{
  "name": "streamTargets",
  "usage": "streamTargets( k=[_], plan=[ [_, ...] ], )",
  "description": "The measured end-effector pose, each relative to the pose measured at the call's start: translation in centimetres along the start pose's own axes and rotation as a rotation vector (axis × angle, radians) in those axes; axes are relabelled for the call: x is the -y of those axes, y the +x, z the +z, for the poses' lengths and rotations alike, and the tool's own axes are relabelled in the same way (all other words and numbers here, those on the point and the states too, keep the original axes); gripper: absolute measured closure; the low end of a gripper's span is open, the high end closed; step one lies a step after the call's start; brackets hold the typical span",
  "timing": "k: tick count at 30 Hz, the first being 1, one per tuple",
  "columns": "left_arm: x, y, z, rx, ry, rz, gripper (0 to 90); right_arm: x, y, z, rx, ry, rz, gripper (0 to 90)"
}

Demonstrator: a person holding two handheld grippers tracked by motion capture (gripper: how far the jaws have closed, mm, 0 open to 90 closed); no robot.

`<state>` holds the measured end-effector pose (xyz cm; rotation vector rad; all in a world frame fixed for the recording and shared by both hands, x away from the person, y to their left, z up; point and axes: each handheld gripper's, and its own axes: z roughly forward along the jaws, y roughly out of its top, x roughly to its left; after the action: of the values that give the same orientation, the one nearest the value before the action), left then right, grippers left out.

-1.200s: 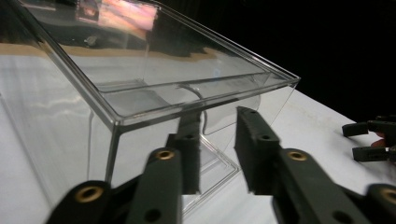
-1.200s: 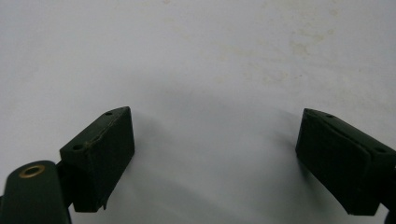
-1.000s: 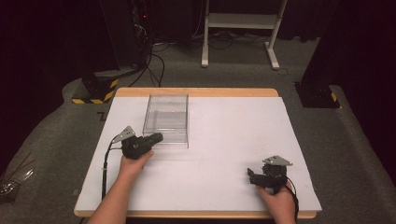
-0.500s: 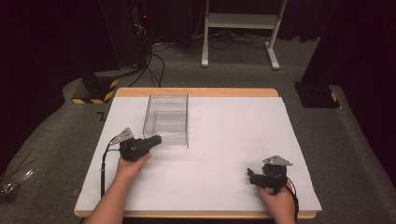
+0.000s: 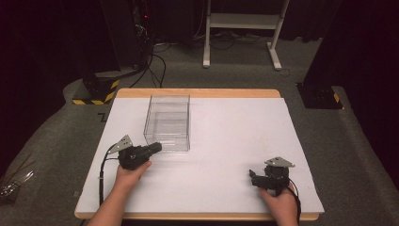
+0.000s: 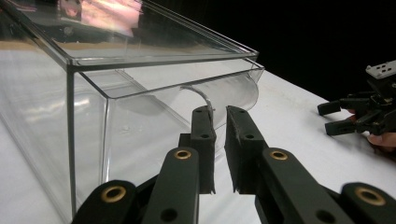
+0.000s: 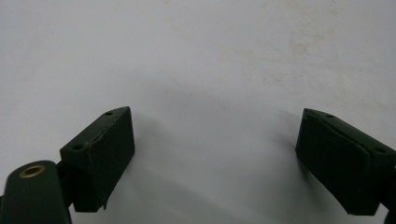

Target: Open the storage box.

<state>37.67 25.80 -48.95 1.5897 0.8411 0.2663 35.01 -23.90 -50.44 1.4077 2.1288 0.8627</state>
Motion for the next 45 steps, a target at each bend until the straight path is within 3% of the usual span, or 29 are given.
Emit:
streamTargets(
  k=[24, 45],
  plan=[
    [0.9, -2.3, -1.9, 0.018, 0.028, 0.006, 82.7, 0.0, 0.0, 0.0, 0.0, 0.0, 0.001, 11.7],
    [1.7, -4.1, -3.5, 0.065, 0.06, 0.031, 83.9, 0.0, 0.0, 0.0, 0.001, 0.0, 0.002, 11.8]
  ],
)
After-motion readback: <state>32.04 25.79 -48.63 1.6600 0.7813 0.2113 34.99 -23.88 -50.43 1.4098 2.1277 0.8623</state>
